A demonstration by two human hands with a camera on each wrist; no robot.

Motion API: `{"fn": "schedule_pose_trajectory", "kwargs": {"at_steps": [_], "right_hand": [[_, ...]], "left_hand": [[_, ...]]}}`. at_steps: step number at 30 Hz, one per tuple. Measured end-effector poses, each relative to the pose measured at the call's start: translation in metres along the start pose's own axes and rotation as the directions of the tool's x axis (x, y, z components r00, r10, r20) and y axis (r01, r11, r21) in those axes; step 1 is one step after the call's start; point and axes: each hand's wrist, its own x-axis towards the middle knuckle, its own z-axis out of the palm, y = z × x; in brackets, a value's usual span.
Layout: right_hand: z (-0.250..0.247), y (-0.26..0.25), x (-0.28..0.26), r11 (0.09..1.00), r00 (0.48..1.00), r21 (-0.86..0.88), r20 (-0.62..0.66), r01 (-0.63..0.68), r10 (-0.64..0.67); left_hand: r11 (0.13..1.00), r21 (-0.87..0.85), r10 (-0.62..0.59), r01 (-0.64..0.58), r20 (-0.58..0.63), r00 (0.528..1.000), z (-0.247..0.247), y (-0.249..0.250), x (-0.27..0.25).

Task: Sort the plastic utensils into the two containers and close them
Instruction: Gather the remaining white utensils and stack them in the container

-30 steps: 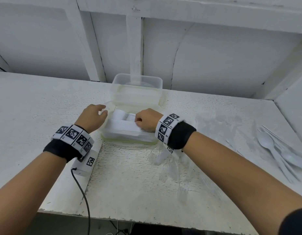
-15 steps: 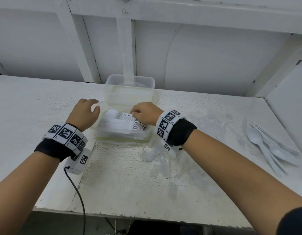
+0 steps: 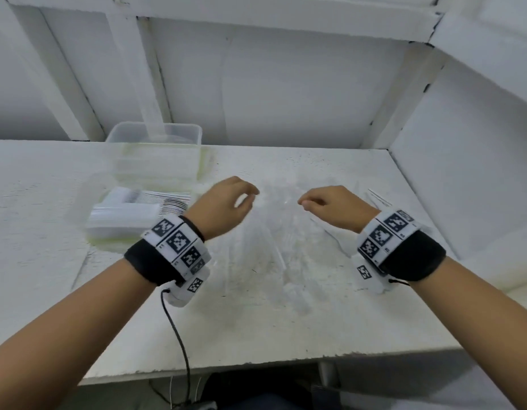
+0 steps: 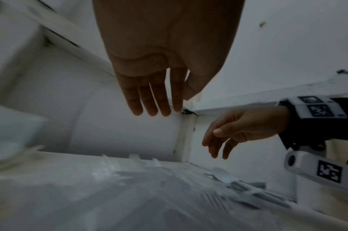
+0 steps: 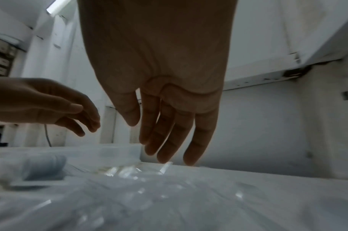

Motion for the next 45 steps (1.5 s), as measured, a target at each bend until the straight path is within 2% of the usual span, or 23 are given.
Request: {"fn": "schedule_pose_trajectory", "kwargs": {"at_steps": [4, 10, 14, 17, 19, 21, 24, 26, 30, 34, 36, 38, 41, 43, 45], "right_hand": [[0.0, 0.051, -0.024, 0.991, 0.992, -0.027, -0.005, -0.13, 0.13], [0.001, 0.096, -0.045, 0.944, 0.94, -0.001, -0.092, -0.33, 0.328], [-0.002, 0.114, -0.051, 0.901, 0.881, 0.049, -0.19, -0.432, 0.433], [-0.005, 0.127, -0.053, 0.859, 0.826, 0.079, -0.243, -0.506, 0.509], [-0.006, 0.133, -0.053, 0.83, 0.795, 0.07, -0.255, -0.553, 0.551], [-0.007, 0.136, -0.053, 0.807, 0.781, 0.04, -0.229, -0.589, 0.581], [-0.003, 0.137, -0.051, 0.805, 0.802, -0.03, -0.121, -0.592, 0.585], [0.003, 0.135, -0.048, 0.821, 0.825, -0.084, -0.067, -0.565, 0.561], [0.011, 0.131, -0.042, 0.829, 0.841, -0.141, -0.108, -0.542, 0.531], [0.018, 0.124, -0.035, 0.851, 0.865, -0.159, -0.142, -0.5, 0.481], [0.023, 0.117, -0.034, 0.871, 0.885, -0.163, -0.14, -0.463, 0.444], [0.028, 0.107, -0.034, 0.906, 0.916, -0.134, -0.085, -0.401, 0.393], [0.029, 0.094, -0.034, 0.948, 0.948, 0.01, -0.012, -0.318, 0.318], [0.023, 0.091, -0.033, 0.933, 0.943, 0.169, -0.044, -0.318, 0.329], [0.011, 0.098, -0.027, 0.914, 0.908, 0.222, -0.177, -0.339, 0.379]], "left_hand": [[0.994, 0.02, 0.096, -0.104, 0.251, 0.963, 0.039, 0.038, 0.03], [0.962, 0.162, 0.103, -0.221, 0.536, 0.838, 0.093, 0.08, 0.075], [0.897, 0.276, 0.081, -0.345, 0.665, 0.742, 0.122, 0.098, 0.088], [0.803, 0.403, 0.046, -0.439, 0.692, 0.72, 0.139, 0.099, 0.086], [0.747, 0.466, 0.046, -0.474, 0.676, 0.736, 0.145, 0.098, 0.082], [0.737, 0.485, 0.033, -0.47, 0.67, 0.742, 0.146, 0.098, 0.082], [0.768, 0.449, 0.024, -0.457, 0.692, 0.722, 0.139, 0.1, 0.083], [0.825, 0.383, 0.052, -0.416, 0.681, 0.73, 0.134, 0.1, 0.082], [0.954, 0.14, 0.147, -0.265, 0.551, 0.821, 0.121, 0.092, 0.077], [0.987, -0.088, 0.161, -0.137, 0.431, 0.888, 0.107, 0.08, 0.073], [0.98, -0.183, 0.138, -0.076, 0.356, 0.924, 0.1, 0.076, 0.071], [0.966, -0.257, 0.082, -0.007, 0.28, 0.957, 0.094, 0.074, 0.07], [0.91, -0.405, -0.029, 0.093, 0.16, 0.987, 0.087, 0.072, 0.07], [0.842, -0.517, -0.11, 0.153, 0.114, 0.987, 0.081, 0.071, 0.071], [0.758, -0.616, -0.19, 0.214, 0.105, 0.976, 0.073, 0.068, 0.071]]}}
